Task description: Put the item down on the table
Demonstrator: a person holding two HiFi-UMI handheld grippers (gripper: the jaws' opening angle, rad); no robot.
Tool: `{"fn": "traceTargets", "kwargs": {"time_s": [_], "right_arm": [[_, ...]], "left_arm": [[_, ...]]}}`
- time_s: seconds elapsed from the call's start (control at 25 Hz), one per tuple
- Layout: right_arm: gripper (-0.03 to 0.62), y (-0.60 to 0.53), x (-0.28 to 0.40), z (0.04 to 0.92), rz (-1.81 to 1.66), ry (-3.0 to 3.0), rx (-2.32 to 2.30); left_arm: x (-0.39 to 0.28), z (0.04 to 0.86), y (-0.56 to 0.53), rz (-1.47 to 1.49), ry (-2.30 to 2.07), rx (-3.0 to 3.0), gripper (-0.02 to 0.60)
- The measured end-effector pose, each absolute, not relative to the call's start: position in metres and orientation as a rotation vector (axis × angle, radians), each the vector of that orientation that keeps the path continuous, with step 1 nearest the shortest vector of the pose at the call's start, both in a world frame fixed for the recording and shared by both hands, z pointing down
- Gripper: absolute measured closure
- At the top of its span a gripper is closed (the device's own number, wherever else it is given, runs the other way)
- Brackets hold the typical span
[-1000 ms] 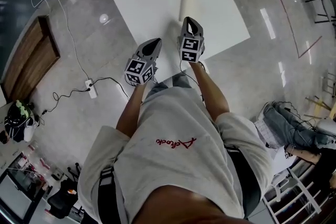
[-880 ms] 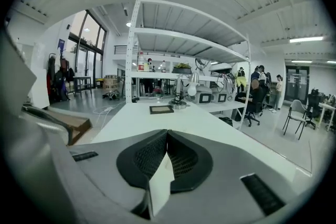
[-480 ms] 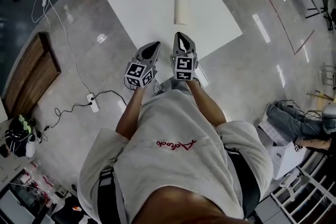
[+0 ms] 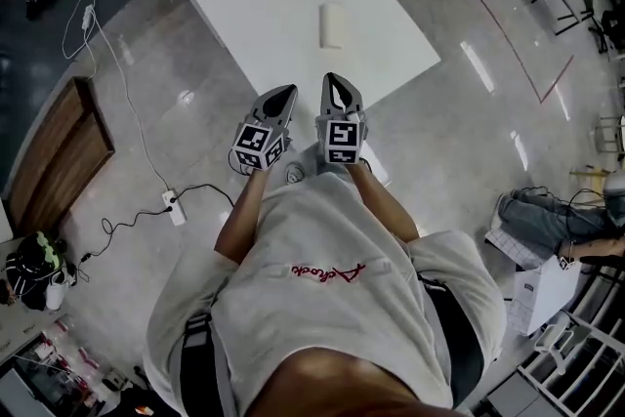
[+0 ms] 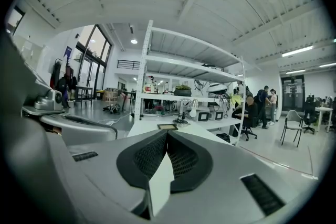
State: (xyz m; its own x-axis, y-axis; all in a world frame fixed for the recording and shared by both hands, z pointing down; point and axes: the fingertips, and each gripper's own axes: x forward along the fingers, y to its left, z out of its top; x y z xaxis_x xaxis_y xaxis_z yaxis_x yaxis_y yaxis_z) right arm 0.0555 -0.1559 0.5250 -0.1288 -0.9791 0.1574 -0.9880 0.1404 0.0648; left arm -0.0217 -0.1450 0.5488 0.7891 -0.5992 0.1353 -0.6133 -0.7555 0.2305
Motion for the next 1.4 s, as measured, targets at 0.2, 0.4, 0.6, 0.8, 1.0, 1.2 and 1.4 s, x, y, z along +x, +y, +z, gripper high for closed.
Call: {"fn": "traceTargets", "kwargs": {"time_s": [0.2, 0.4, 0.6, 0.8, 1.0, 1.2, 1.4], "right_arm": [[0.585, -0.134, 0.053, 0.520, 0.062, -2.244, 1.958], [0.588, -0.114, 0.051, 0.520, 0.075, -2.279, 1.939], [0.588, -0.095, 0.055, 0.516, 0.105, -2.318, 1.937], [0.589, -0.072, 0.073, 0.518, 0.141, -2.337, 1.916], [0.589, -0.044, 0.089, 0.507, 0.145, -2.368, 1.935], [0.589, -0.014, 0.094, 0.508, 0.160, -2.401, 1.926], [0.589, 0.022, 0.087, 0.515, 0.202, -2.435, 1.904]], "left_arm": [[-0.021, 0.542, -0.126, 0.069, -0.926, 2.750, 0.563], [-0.017, 0.540, -0.113, 0.072, -0.915, 2.774, 0.563], [-0.010, 0.536, -0.099, 0.068, -0.913, 2.784, 0.563], [0.008, 0.531, -0.076, 0.062, -0.935, 2.769, 0.563], [0.024, 0.523, -0.043, 0.062, -0.932, 2.787, 0.563], [0.030, 0.528, -0.006, 0.067, -0.941, 2.775, 0.563], [0.026, 0.534, 0.029, 0.074, -0.958, 2.762, 0.563]]}}
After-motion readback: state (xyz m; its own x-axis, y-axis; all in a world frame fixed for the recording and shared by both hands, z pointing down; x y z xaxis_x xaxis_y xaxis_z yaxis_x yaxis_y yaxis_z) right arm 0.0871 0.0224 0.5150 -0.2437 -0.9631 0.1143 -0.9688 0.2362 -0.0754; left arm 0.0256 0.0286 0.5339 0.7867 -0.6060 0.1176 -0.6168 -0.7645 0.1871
